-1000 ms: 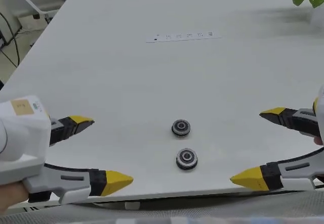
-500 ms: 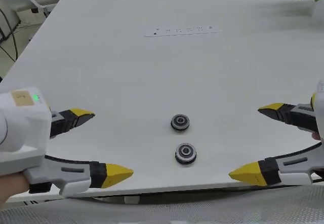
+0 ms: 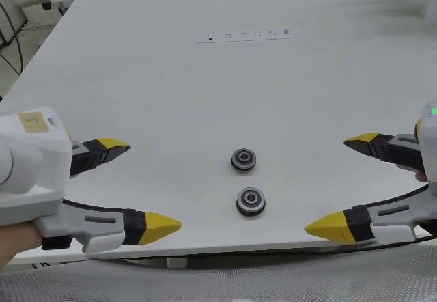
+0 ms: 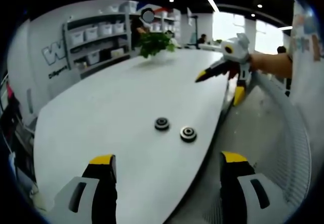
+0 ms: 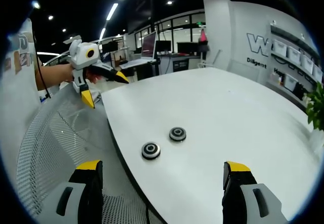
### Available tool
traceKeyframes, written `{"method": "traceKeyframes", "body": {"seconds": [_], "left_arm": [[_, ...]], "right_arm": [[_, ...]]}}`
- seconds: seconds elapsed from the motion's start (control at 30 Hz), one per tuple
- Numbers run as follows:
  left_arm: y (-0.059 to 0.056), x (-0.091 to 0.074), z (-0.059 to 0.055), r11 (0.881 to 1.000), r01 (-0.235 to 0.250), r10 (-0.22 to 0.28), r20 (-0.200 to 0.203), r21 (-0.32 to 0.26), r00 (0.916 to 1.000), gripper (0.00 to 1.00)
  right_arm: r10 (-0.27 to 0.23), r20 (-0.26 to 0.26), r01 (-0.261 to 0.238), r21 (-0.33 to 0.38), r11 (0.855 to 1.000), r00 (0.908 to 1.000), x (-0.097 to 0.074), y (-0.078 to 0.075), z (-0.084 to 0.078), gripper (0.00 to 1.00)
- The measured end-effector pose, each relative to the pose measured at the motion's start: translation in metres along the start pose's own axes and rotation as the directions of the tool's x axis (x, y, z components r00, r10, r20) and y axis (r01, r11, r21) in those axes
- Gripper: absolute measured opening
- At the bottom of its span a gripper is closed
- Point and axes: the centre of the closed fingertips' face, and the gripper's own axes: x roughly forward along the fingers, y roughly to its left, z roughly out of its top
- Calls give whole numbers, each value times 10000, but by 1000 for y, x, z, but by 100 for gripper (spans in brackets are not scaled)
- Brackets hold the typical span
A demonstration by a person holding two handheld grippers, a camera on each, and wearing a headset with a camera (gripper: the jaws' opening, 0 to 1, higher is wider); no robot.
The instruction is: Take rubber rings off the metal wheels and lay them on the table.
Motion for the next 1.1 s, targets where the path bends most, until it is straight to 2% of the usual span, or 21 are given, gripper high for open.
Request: {"method": "traceKeyframes", "body": {"seconds": [0.73,1.1], "left_arm": [[0,3,-1,9999,68,-67,-50,138,10000,84],[2,8,6,9992,156,-156,-7,370,9999,83]], "right_arm": [[84,24,-83,-207,9998,10000,4,-7,2,99],[249,246,-243,-250,9994,9994,9,-9,8,97]]}}
